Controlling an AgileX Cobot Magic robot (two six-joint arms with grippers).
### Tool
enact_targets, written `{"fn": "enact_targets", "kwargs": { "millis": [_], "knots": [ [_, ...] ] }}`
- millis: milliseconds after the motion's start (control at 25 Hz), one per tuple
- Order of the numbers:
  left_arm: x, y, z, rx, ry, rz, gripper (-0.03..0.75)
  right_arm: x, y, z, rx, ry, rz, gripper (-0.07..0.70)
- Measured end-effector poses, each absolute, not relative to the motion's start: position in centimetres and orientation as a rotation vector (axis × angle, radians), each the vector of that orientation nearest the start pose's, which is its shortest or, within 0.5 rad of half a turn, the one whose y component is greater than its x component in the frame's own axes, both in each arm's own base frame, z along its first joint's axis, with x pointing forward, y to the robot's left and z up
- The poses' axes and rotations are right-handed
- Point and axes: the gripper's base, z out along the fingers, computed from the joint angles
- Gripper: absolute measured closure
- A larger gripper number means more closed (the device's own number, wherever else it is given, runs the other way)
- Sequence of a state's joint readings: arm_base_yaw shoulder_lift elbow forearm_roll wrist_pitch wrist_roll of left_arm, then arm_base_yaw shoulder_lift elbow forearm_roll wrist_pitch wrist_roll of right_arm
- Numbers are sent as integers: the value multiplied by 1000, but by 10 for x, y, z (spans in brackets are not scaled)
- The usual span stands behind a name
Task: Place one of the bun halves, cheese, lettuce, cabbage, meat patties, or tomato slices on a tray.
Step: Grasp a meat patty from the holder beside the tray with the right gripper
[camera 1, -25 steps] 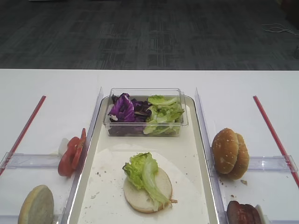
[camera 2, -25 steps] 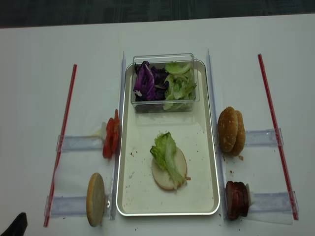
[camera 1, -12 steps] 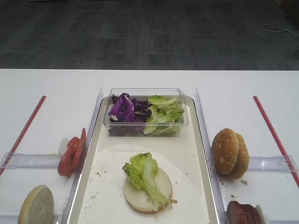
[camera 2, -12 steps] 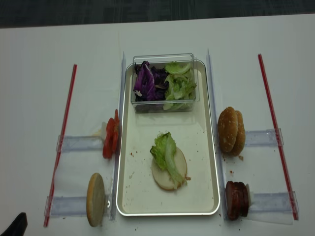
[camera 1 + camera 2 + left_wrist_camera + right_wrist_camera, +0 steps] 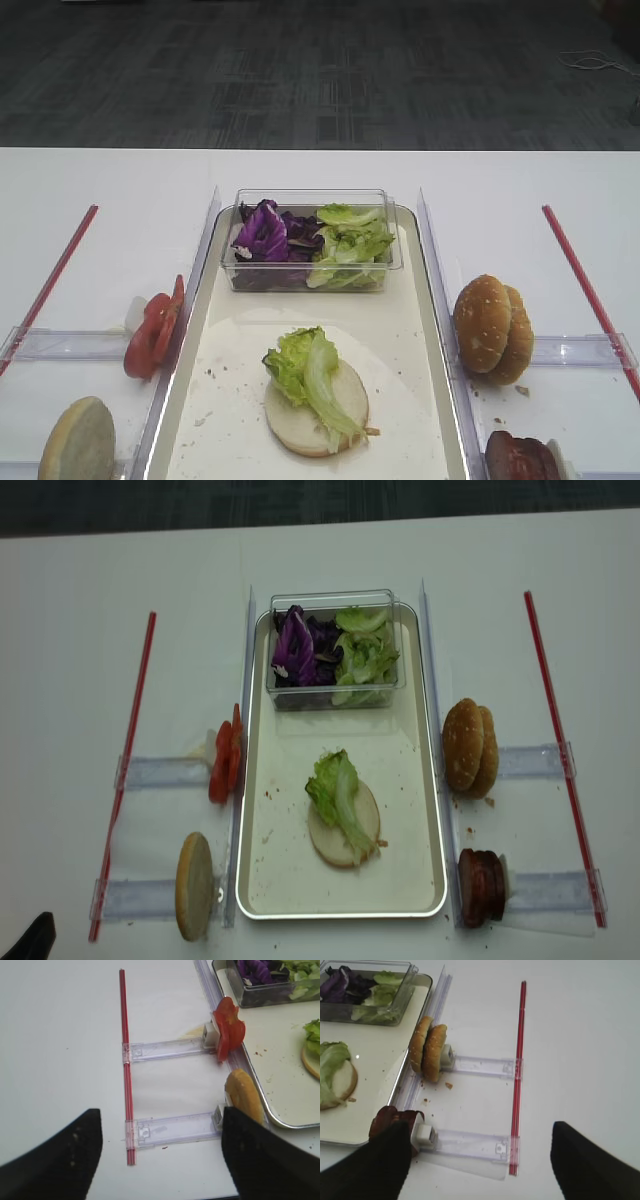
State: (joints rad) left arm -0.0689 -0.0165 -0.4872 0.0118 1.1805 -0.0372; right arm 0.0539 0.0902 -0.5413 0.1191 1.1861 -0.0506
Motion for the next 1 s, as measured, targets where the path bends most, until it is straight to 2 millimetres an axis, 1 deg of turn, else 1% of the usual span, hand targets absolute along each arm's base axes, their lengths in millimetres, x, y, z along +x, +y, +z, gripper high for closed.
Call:
{"fn": "enact_targets", "kwargs": {
  "millis": [160, 400, 520, 800, 1000],
  "knots": [
    [-11, 2, 264, 33, 2161, -47, 214, 14, 12, 288, -48, 2383, 204, 58],
    [-11, 2, 264, 33, 2161, -47, 214, 49, 19, 295, 45, 2575, 311, 58],
    [-11, 2, 264, 33, 2161, -47, 214, 69, 21, 295, 78, 2666, 326, 58],
    [-11, 2, 264, 33, 2161, -47, 214, 114, 23, 298, 108, 2805, 310, 58],
    [-11, 2, 264, 33, 2161, -47, 214, 137, 24, 300, 119, 2849, 308, 58]
  ]
}}
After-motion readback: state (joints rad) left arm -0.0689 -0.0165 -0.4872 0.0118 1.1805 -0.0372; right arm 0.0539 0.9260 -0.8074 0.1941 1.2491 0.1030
